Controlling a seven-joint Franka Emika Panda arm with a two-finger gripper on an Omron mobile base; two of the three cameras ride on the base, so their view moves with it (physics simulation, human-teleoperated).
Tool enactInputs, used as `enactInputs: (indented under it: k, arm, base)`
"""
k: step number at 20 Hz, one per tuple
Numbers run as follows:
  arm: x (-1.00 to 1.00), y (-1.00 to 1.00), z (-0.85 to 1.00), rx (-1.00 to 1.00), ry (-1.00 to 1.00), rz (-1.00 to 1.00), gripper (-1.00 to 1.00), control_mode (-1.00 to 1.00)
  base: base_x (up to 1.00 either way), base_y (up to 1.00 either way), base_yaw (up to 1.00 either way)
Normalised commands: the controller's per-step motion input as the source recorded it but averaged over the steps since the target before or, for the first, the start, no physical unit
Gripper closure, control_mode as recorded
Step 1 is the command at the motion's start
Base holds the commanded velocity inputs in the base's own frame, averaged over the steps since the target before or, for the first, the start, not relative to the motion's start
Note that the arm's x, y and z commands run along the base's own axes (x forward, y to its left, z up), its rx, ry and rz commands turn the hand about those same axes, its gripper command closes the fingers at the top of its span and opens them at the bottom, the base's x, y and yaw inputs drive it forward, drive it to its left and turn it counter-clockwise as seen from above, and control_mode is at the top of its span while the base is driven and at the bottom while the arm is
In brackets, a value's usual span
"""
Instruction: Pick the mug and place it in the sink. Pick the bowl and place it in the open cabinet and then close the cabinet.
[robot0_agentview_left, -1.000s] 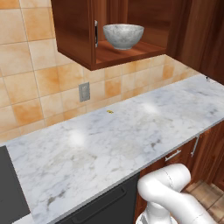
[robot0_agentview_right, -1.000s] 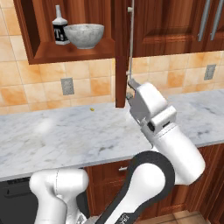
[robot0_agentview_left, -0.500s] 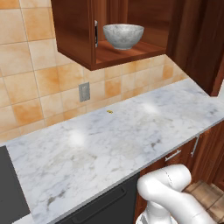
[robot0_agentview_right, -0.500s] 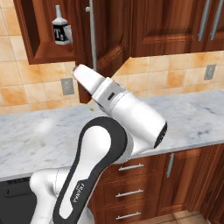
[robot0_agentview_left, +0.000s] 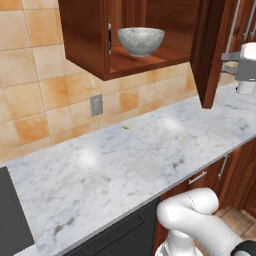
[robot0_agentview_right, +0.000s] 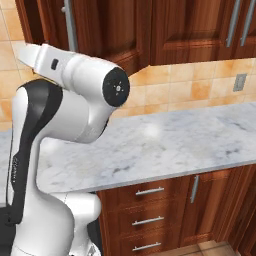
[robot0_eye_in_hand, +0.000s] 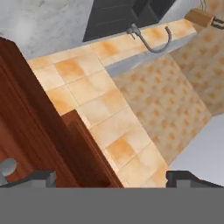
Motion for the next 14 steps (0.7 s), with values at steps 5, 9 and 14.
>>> enactInputs:
  k: [5,9,14]
  arm:
    - [-0.12,0.77,-0.53,-0.11,-0.13,-0.09,-1.00,-1.00]
    - [-0.03,0.62,-0.95,0.00,-0.54,0.00,-1.00,-1.00]
    - [0.51,0.49,-0.59,-0.01,-0.62,0.00,-1.00,-1.00]
  base:
    - [0.00,0.00,0.00]
    - [0.00,0.00,0.00]
    - [0.00,0.00,0.00]
